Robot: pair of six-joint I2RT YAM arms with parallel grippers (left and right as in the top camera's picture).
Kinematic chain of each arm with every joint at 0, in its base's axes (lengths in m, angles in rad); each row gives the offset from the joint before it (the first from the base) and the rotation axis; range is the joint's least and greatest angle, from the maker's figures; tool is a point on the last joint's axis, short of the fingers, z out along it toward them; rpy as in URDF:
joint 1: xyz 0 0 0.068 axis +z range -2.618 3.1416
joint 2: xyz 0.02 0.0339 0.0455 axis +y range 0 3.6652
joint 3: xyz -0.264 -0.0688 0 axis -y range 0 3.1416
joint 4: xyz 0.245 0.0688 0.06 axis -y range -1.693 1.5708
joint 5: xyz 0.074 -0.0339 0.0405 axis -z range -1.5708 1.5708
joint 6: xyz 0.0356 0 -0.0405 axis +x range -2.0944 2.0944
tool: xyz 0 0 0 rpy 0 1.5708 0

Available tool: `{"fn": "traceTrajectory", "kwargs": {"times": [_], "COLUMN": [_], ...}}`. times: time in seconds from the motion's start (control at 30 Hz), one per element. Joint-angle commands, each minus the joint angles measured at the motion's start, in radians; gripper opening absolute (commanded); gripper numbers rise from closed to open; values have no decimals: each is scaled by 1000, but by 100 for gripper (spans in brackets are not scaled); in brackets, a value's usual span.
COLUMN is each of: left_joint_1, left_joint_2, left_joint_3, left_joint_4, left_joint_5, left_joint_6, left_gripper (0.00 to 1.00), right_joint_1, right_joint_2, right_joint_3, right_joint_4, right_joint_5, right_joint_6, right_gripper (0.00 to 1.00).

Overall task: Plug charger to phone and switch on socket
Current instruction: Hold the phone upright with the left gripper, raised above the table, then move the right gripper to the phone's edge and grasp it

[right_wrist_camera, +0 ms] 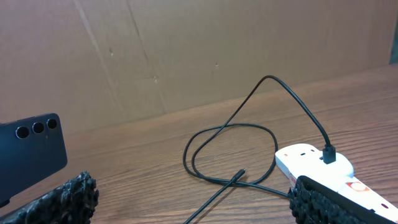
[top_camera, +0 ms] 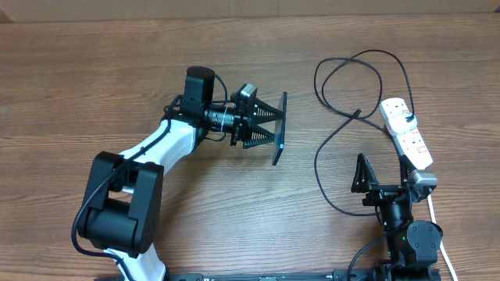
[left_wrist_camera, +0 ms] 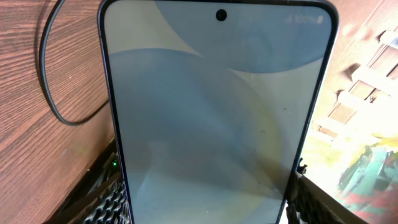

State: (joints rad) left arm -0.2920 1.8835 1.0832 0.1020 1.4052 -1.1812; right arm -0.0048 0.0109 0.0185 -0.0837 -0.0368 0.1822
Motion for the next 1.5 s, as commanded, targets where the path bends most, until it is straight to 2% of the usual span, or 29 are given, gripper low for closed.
{"fn": "traceTrajectory", "kwargs": {"times": [0.0, 0.43, 0.77, 1.2, 1.33, 1.4, 1.43, 1.47], "left_joint_1": [10, 11, 10, 12, 17, 18, 19, 19], "left_joint_2": [7, 7, 7, 7, 7, 7, 7, 7], "left_joint_3": [2, 2, 2, 2, 2, 2, 2, 2], "left_joint_4": [9, 55, 248, 300, 299, 299, 299, 299], "left_joint_5": [17, 40, 50, 14, -23, -45, -62, -68], "left_joint_6": [-12, -11, -1, 47, 87, 89, 89, 89], "left_gripper": [43, 43, 42, 42, 43, 43, 43, 43], "right_joint_1": [4, 4, 4, 4, 4, 4, 4, 4], "right_joint_2": [-8, -8, -8, -8, -8, -8, -3, -1], "right_joint_3": [-11, -11, -11, -11, -11, -11, -11, -11], "right_joint_4": [2, 2, 2, 2, 2, 3, 11, 15], "right_joint_5": [7, 7, 7, 7, -17, -39, -118, -145], "right_joint_6": [-8, -8, -8, 4, 117, 279, 433, 473], "right_gripper": [100, 100, 100, 100, 100, 100, 100, 100]}}
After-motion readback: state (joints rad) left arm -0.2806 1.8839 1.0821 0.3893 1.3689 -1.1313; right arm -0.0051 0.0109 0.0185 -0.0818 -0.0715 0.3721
